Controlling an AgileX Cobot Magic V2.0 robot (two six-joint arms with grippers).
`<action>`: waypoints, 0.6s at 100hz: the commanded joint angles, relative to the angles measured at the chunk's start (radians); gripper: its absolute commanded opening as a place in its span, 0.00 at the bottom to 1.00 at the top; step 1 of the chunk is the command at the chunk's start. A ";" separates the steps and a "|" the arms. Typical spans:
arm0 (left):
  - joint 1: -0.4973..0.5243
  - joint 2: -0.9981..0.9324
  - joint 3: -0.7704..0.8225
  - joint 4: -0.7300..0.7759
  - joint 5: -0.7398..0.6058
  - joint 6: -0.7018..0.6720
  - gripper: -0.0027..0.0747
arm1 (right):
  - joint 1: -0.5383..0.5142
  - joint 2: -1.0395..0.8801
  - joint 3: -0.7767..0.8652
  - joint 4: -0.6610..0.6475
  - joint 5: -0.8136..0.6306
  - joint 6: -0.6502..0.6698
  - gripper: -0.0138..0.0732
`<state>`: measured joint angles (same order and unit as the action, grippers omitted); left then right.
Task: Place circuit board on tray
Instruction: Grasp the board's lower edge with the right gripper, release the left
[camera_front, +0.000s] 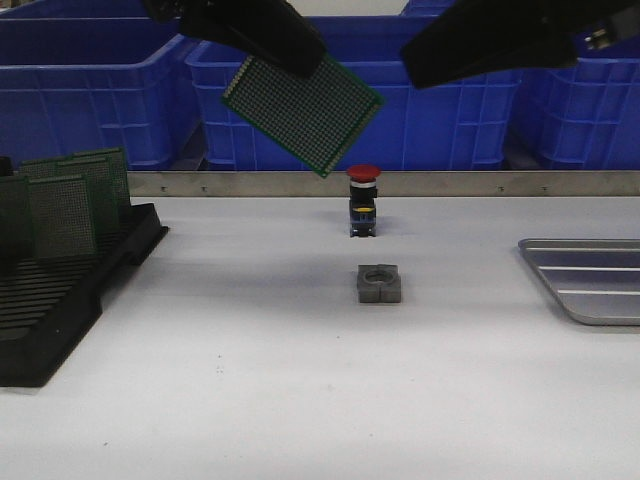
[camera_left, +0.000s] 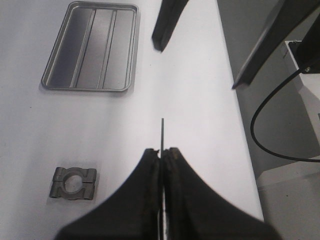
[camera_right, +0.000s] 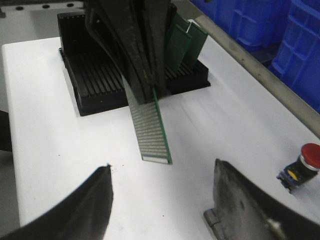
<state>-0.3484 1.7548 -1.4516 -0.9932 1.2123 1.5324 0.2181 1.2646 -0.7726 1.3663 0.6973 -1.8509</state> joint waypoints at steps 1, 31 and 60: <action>-0.010 -0.047 -0.029 -0.078 0.066 -0.010 0.01 | 0.026 0.049 -0.076 0.062 0.047 -0.026 0.69; -0.010 -0.047 -0.029 -0.078 0.066 -0.010 0.01 | 0.105 0.250 -0.198 0.062 0.106 -0.025 0.67; -0.010 -0.047 -0.029 -0.078 0.066 -0.010 0.01 | 0.119 0.281 -0.215 0.089 0.106 -0.024 0.12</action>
<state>-0.3484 1.7548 -1.4516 -0.9932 1.2166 1.5324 0.3361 1.5796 -0.9539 1.3975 0.7618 -1.8622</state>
